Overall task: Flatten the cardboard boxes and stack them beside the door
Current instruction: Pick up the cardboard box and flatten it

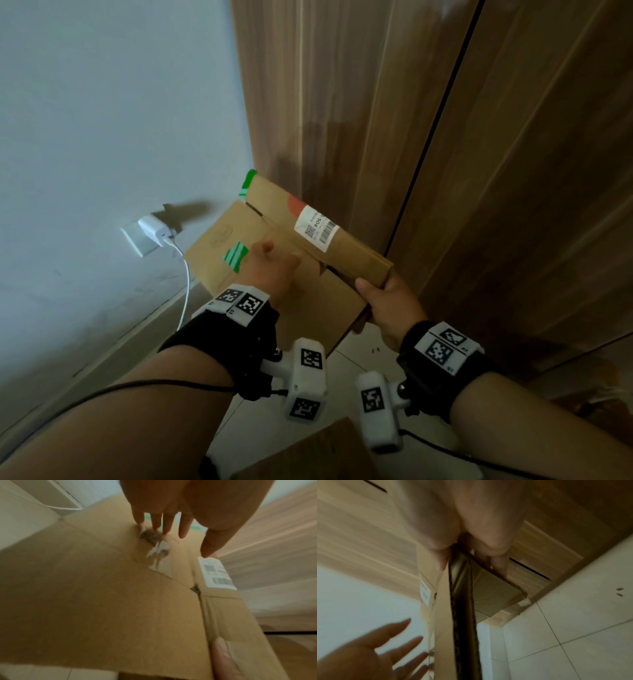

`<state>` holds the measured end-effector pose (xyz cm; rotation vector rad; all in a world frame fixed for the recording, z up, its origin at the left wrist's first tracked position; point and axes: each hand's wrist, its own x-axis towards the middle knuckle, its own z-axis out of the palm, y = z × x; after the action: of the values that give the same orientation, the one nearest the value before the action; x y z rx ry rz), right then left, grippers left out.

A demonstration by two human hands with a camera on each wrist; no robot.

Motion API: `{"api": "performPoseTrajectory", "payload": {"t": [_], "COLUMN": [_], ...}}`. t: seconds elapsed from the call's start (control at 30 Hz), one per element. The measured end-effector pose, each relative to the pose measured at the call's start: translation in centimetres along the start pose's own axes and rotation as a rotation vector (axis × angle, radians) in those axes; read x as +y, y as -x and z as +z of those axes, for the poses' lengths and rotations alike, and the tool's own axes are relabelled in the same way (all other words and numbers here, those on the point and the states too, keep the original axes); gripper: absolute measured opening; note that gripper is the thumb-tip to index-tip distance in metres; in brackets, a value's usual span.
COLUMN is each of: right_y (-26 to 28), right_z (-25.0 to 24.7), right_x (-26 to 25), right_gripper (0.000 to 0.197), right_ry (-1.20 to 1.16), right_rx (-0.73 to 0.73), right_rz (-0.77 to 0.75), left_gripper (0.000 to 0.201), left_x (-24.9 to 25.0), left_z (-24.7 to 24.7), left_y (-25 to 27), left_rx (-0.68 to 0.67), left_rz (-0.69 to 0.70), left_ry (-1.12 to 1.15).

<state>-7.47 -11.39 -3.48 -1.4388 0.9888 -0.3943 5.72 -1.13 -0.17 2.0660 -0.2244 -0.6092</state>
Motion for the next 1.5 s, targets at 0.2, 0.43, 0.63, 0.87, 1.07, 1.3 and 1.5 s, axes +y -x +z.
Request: {"api": "performPoseTrajectory", "payload": {"t": [0.2, 0.43, 0.63, 0.87, 1.07, 1.3, 1.5], "right_y": [-0.2, -0.9, -0.9, -1.2, -0.5, -0.1, -0.5], "right_z": [-0.4, -1.6, -2.1, -2.2, -0.8, 0.0, -0.5], "right_x": [-0.8, -1.0, -1.0, -0.5, -0.7, -0.8, -0.9], "right_gripper": [0.02, 0.073, 0.065, 0.021, 0.023, 0.027, 0.023], "right_ry": [-0.438, -0.534, -0.581, -0.101, -0.19, -0.517, -0.573], "right_rx": [-0.108, -0.128, -0.135, 0.043, -0.028, -0.097, -0.1], "right_rz": [0.06, 0.064, 0.03, 0.009, 0.125, 0.125, 0.103], "left_gripper": [0.094, 0.066, 0.033, 0.019, 0.032, 0.038, 0.044], "left_x": [-1.3, -1.0, 0.0, 0.9, 1.4, 1.2, 1.2], "left_z": [-1.2, -1.6, -2.5, -3.1, -2.5, -1.3, -0.8], "left_y": [-0.8, -1.3, -1.1, -0.9, -0.4, 0.1, 0.8], "left_rx": [0.198, 0.093, 0.066, 0.063, 0.054, 0.028, -0.176], "left_rz": [-0.12, -0.179, -0.19, -0.216, -0.232, -0.143, -0.236], "left_ry": [-0.179, 0.523, 0.653, 0.733, 0.773, 0.668, 0.729]}}
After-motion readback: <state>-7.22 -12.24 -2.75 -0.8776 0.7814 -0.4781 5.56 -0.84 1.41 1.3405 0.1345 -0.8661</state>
